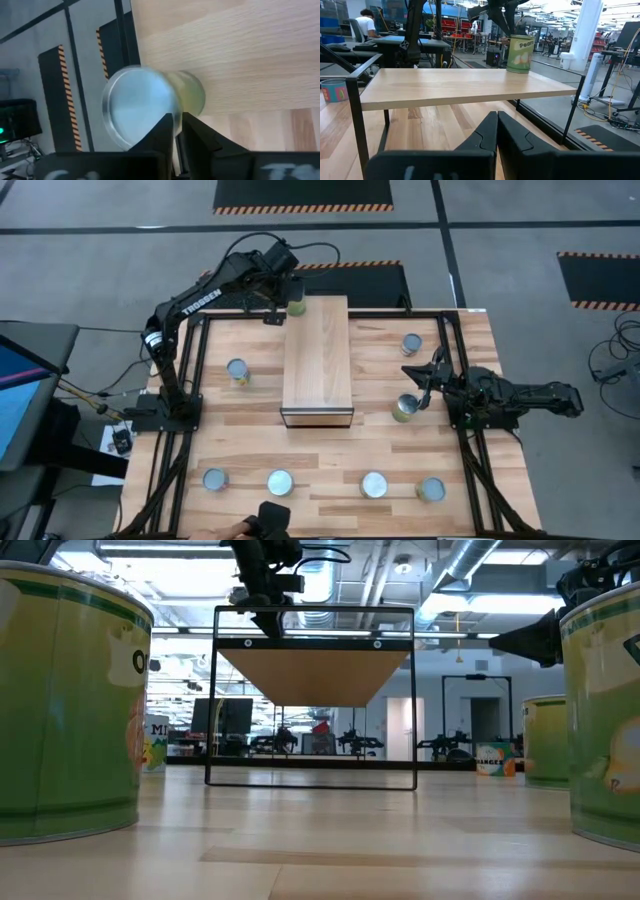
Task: Pick and place cans onto a shelf
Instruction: Put the top canned pears on the shelf
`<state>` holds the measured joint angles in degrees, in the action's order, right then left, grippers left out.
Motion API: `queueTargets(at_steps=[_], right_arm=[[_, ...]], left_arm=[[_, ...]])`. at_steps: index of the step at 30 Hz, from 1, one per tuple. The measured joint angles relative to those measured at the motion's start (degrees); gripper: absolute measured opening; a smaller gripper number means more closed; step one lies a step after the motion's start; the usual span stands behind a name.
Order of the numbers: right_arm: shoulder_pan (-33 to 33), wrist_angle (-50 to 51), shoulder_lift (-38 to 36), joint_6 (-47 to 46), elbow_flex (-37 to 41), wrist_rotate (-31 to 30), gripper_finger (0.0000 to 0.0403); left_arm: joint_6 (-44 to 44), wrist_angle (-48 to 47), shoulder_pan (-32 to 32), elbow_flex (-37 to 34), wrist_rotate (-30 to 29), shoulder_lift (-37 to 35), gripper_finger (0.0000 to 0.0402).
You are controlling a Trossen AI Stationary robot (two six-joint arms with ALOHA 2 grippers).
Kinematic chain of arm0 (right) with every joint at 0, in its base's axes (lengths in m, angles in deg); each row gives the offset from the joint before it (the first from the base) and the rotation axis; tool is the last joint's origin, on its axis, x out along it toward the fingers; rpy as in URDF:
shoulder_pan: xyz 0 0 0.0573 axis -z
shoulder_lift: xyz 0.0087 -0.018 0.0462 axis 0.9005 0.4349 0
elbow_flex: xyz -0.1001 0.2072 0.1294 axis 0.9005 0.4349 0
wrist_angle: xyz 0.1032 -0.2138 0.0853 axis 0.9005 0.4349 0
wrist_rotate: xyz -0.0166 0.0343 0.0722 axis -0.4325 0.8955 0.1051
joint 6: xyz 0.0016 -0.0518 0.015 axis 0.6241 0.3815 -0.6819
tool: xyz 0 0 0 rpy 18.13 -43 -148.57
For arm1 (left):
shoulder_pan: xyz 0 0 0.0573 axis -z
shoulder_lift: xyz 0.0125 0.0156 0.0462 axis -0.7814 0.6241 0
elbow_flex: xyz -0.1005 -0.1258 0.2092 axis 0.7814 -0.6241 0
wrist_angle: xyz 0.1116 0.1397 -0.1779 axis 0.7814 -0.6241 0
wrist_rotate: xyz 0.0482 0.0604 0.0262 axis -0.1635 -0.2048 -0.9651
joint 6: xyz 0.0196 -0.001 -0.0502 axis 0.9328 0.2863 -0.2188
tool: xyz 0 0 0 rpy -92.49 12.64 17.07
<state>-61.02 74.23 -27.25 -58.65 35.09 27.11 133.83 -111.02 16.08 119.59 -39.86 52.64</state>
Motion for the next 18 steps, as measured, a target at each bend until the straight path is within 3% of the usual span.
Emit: queueTargets(at_steps=[11, 18], right_arm=[[0.0, 0.0, 0.0, 0.0, 0.0, 0.0, 0.0033], [0.0, 0.0, 0.0, 0.0, 0.0, 0.0, 0.0033]], left_arm=[[-0.4, 2.8, 0.4, 2.4, 0.0, 0.0, 0.0065], [-6.1, 1.5, 0.4, 6.3, 4.7, -2.0, 0.002]])
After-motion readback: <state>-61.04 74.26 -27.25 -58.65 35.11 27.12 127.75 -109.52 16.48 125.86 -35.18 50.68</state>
